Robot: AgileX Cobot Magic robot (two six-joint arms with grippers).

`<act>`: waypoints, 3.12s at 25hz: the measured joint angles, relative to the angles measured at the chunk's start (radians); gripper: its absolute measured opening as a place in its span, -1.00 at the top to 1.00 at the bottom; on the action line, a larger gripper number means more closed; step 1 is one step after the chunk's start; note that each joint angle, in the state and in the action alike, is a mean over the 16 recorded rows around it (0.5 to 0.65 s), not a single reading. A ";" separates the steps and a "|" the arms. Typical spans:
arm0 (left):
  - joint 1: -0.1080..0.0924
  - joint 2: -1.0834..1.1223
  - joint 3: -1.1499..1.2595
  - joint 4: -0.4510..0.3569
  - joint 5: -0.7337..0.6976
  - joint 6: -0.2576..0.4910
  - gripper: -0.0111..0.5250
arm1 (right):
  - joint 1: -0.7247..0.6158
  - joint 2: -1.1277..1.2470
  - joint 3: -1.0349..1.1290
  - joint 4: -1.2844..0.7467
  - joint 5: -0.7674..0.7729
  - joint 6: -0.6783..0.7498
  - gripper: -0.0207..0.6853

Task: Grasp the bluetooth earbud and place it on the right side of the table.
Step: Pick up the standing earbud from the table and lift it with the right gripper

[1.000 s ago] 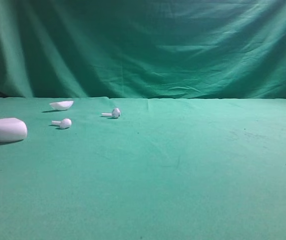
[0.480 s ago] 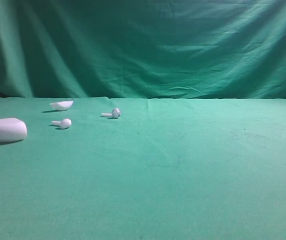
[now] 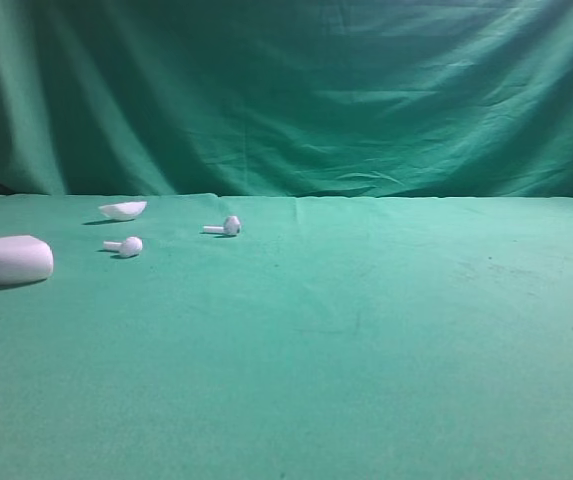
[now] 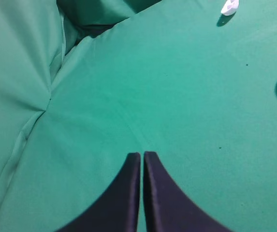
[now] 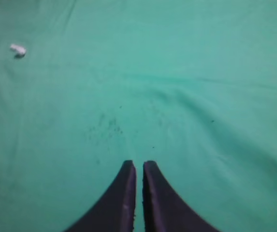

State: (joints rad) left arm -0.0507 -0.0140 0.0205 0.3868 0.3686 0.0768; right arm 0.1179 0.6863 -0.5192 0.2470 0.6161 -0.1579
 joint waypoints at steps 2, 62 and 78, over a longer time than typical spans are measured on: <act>0.000 0.000 0.000 0.000 0.000 0.000 0.96 | 0.025 0.112 -0.080 0.016 0.048 -0.042 0.80; 0.000 0.000 0.000 0.000 0.000 0.000 0.96 | 0.519 1.713 -1.602 -0.224 0.410 0.080 0.51; 0.000 0.000 0.000 0.000 0.000 0.000 0.96 | 0.464 1.453 -1.635 -0.238 0.625 0.121 0.66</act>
State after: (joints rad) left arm -0.0507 -0.0140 0.0205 0.3868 0.3686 0.0768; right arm 0.5822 2.1389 -2.1539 0.0091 1.2412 -0.0372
